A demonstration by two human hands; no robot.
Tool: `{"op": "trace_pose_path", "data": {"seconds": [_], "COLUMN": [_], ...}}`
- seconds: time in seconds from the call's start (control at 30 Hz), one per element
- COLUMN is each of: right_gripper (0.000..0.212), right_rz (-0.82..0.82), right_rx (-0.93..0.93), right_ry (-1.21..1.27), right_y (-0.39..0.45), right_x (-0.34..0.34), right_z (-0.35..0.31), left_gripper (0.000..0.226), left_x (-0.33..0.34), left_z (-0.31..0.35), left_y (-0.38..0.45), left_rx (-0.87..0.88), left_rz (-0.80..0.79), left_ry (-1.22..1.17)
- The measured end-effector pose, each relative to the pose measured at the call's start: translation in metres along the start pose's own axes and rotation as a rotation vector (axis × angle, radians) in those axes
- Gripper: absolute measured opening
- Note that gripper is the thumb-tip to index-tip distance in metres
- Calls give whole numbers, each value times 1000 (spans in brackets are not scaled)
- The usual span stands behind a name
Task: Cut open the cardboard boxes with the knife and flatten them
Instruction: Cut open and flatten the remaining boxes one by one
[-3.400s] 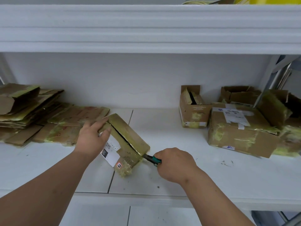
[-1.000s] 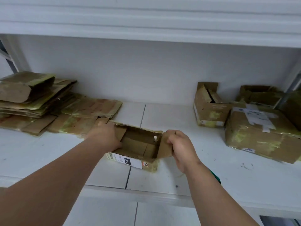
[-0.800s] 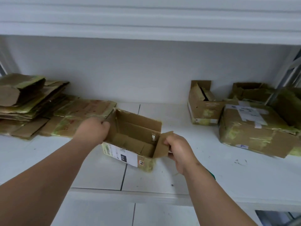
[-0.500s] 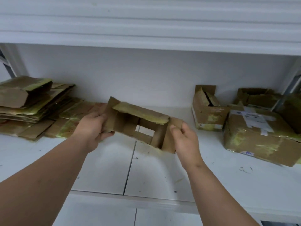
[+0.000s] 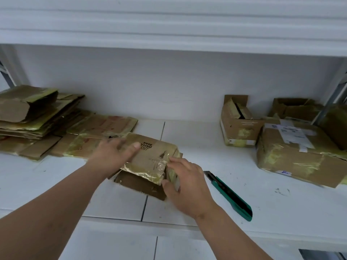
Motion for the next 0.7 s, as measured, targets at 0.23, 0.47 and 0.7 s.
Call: {"op": "trace_pose_path", "data": {"seconds": [0.23,0.47,0.7], "right_gripper": [52,24,27], "right_rz": [19,-52,-216], "right_rx": [428,538,568], "right_ry": [382,602,767], "right_y": [22,14,0], "right_x": [-15,-6,3], "right_z": [15,16,11], "left_gripper": [83,106,114], "left_x": [12,10,17], "left_z": [7,10,8], "left_y": [-2,-2,-5], "left_rx": [99,127,111], "left_rz": [-51,-96,-297], "left_ry": [233,464,56]}}
Point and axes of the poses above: each hand's wrist, its own y-axis towards the middle knuckle, its own x-axis out of the palm, z = x × y, the point moved 3 cm from there along y, towards the middle knuckle, and after that the axes turned 1 degree about z, right-handed, at the moved point
